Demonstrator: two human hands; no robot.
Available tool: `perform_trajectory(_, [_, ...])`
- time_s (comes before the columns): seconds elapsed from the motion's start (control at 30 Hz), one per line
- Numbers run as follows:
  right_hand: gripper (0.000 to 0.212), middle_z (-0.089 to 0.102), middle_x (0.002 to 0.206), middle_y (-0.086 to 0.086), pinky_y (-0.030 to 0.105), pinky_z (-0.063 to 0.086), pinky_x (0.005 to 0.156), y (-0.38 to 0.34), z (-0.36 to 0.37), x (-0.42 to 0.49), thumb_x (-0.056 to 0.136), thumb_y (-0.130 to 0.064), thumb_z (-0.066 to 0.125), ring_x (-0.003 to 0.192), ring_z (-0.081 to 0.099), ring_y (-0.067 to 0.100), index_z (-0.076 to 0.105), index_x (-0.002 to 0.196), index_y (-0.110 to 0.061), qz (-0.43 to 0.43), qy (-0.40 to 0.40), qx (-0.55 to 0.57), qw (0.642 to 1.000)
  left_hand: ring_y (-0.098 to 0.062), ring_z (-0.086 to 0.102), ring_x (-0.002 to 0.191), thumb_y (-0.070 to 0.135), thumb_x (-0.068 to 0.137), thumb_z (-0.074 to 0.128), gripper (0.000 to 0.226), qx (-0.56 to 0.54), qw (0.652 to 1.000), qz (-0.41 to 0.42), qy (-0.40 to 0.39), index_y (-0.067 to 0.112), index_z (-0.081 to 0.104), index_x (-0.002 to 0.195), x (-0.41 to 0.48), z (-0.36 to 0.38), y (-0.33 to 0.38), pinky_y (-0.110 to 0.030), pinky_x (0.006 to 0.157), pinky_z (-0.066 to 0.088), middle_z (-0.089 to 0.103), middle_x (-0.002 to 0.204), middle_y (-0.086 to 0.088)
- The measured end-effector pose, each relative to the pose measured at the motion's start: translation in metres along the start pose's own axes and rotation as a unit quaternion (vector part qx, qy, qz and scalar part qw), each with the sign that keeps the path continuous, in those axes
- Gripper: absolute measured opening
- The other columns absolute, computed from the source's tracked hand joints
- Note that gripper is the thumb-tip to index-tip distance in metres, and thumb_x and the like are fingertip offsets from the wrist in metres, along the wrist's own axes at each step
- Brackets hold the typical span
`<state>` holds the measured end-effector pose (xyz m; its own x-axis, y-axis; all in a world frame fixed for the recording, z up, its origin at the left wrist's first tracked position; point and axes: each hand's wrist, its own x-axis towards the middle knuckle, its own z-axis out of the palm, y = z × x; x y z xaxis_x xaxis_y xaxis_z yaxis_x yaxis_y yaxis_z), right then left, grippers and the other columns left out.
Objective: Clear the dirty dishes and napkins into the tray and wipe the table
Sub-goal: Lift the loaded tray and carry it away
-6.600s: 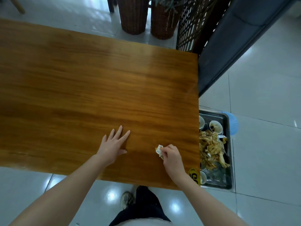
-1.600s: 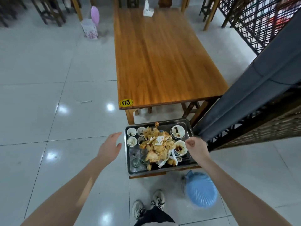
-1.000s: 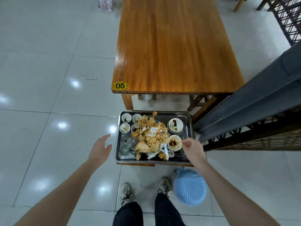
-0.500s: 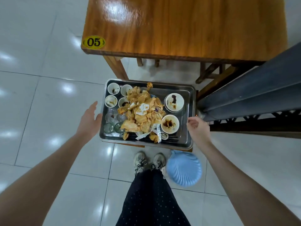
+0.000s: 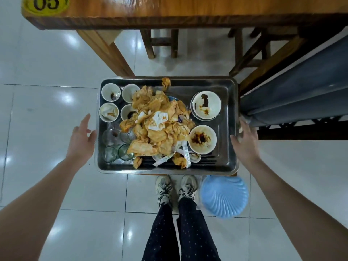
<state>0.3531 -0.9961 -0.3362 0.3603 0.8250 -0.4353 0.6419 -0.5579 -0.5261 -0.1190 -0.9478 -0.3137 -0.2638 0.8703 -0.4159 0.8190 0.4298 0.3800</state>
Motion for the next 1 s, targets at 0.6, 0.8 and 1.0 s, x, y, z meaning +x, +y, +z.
perform_trajectory(0.6, [0.080,0.055,0.126,-0.008,0.030,0.037,0.090,0.022,0.030,0.029,0.090,-0.016,0.063,0.100,0.050,0.007,0.015,0.147,-0.043,-0.047,0.035,0.047,0.997,-0.016,0.053,0.079,0.005,0.089,0.059,0.080,-0.065,0.997,0.037,0.000,0.042,0.021,0.149,0.033,0.045,-0.027,-0.033,0.072,0.044,0.054,0.093,0.002])
perform_trajectory(0.8, [0.068,0.058,0.128,-0.006,0.021,0.048,0.073,0.025,0.034,0.029,0.092,-0.019,0.059,0.082,0.059,0.005,0.023,0.143,-0.047,-0.081,0.074,0.080,0.991,-0.017,0.058,0.085,0.005,0.087,0.063,0.083,-0.096,0.993,0.066,0.032,0.049,0.022,0.146,0.038,0.054,-0.029,-0.028,0.074,0.046,0.062,0.094,0.003])
perform_trajectory(1.0, [0.063,0.060,0.125,-0.002,0.005,0.044,0.049,0.032,0.037,0.034,0.094,-0.018,0.058,0.062,0.060,-0.006,0.027,0.143,-0.043,-0.080,0.082,0.109,0.987,0.002,0.055,0.101,0.004,0.089,0.064,0.072,-0.182,0.979,0.057,0.076,0.038,0.036,0.146,0.039,0.065,-0.028,0.002,0.076,0.041,0.062,0.124,-0.003])
